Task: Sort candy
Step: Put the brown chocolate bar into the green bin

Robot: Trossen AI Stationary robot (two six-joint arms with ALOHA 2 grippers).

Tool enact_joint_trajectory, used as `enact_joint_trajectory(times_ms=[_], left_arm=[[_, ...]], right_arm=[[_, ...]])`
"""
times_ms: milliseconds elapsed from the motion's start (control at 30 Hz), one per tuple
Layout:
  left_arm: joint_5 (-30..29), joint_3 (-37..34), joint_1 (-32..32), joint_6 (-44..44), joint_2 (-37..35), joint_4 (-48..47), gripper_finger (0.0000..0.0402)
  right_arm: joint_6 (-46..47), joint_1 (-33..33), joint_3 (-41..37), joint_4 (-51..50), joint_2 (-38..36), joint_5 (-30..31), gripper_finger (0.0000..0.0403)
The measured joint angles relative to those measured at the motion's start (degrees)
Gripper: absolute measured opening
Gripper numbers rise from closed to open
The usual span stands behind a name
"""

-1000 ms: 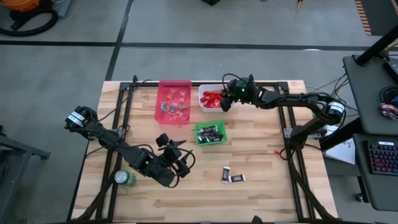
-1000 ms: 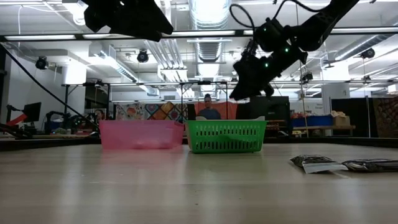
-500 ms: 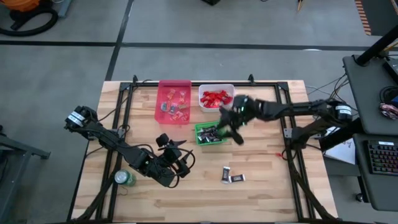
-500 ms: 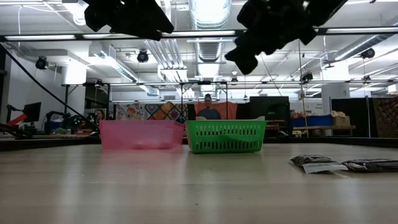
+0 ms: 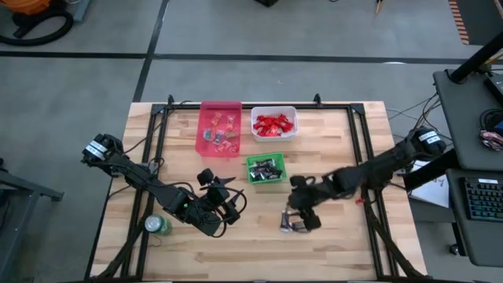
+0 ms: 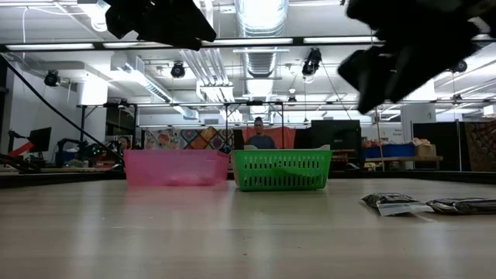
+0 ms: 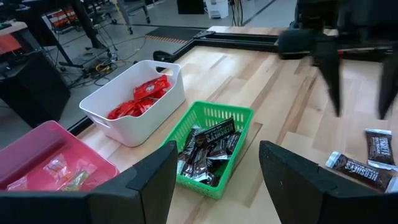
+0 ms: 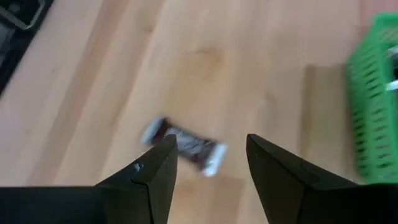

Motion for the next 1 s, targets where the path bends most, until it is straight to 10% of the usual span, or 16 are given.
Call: enact_joint_trajectory(times_ms=[1000], left_arm=[[0.0, -0.1, 0.0, 1.3, 0.0, 0.5, 0.0210]], right_arm=[[13.9, 19.5, -29.5, 48.7, 0.3, 25.2, 0.0169]])
